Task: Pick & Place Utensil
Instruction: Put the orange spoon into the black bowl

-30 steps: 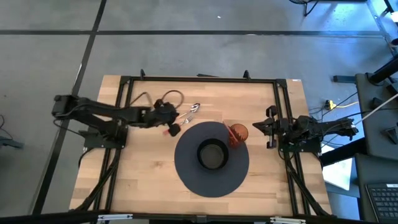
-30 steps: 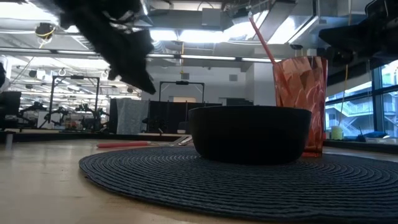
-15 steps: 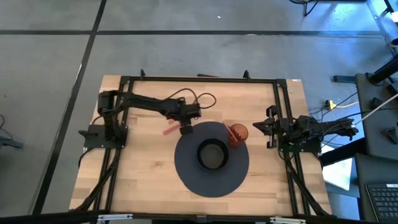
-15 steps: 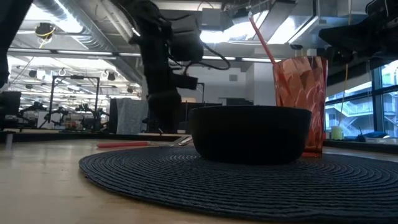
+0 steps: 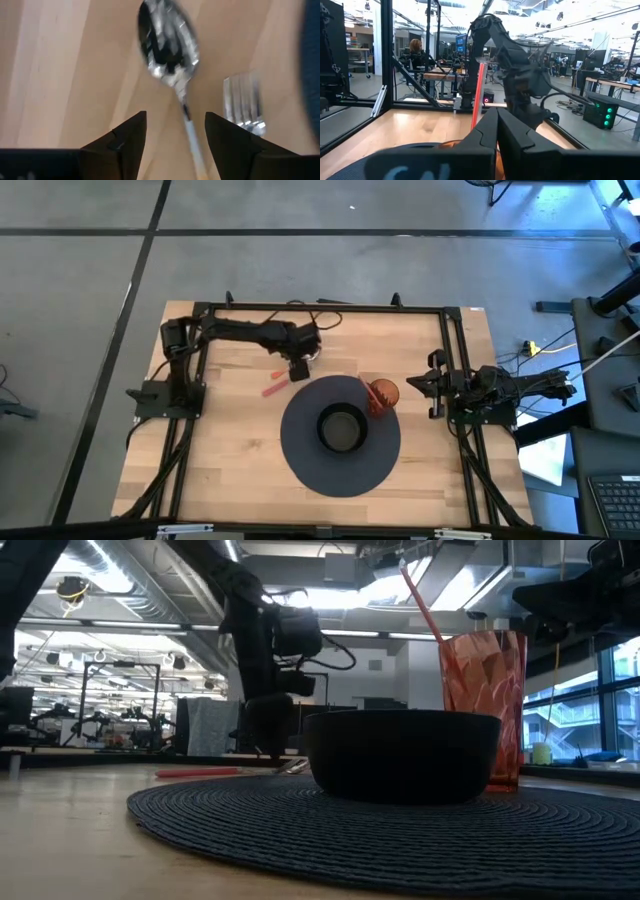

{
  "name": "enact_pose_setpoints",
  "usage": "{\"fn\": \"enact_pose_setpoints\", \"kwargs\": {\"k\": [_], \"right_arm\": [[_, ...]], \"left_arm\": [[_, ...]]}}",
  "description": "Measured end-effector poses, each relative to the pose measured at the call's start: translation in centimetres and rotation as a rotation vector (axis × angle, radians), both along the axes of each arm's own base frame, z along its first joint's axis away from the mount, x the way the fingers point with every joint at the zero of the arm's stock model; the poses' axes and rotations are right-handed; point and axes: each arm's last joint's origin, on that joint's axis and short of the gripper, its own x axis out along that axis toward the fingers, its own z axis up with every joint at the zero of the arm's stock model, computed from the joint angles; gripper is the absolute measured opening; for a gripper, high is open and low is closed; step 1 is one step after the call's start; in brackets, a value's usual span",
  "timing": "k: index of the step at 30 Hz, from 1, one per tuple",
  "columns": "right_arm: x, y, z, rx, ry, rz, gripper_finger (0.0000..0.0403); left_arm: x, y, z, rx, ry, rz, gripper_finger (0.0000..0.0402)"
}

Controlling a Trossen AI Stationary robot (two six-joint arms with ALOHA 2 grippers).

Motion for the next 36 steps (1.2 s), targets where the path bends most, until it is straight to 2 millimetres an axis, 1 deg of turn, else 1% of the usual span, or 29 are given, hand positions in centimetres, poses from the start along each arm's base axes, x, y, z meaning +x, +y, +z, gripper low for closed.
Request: {"fn": "enact_pose_setpoints", "kwargs": {"k": [4, 7, 16, 24, 29, 32, 36], "right_arm": [[0.0, 0.0, 0.0, -0.001, 0.0, 0.0, 0.001], [0.0, 0.0, 0.0, -0.002, 0.0, 0.0, 0.001], [0.0, 0.0, 0.0, 0.006, 0.0, 0.001, 0.001], [0.0, 0.0, -0.1, 0.003, 0.013, 0.002, 0.001], [0.0, 0.0, -0.2, 0.001, 0.022, 0.001, 0.001], [0.0, 0.0, -0.2, 0.001, 0.022, 0.001, 0.001], [0.0, 0.0, -0.2, 0.001, 0.022, 0.002, 0.001]], "left_arm": [[-0.9, 0.9, -0.6, -0.031, 0.014, 0.025, 0.0196], [-1.1, 0.9, -1.0, -0.063, 0.005, 0.022, 0.0196], [-0.4, 0.4, -1.0, -0.039, -0.03, 0.003, 0.0196], [0.0, 0.6, -3.3, -0.042, 0.043, -0.006, 0.0196], [0.0, 0.6, -3.6, -0.041, 0.053, -0.007, 0.0194], [0.0, 0.6, -3.6, -0.042, 0.052, -0.007, 0.0172], [-0.1, 0.6, -3.7, -0.056, 0.048, -0.009, 0.0109]]}}
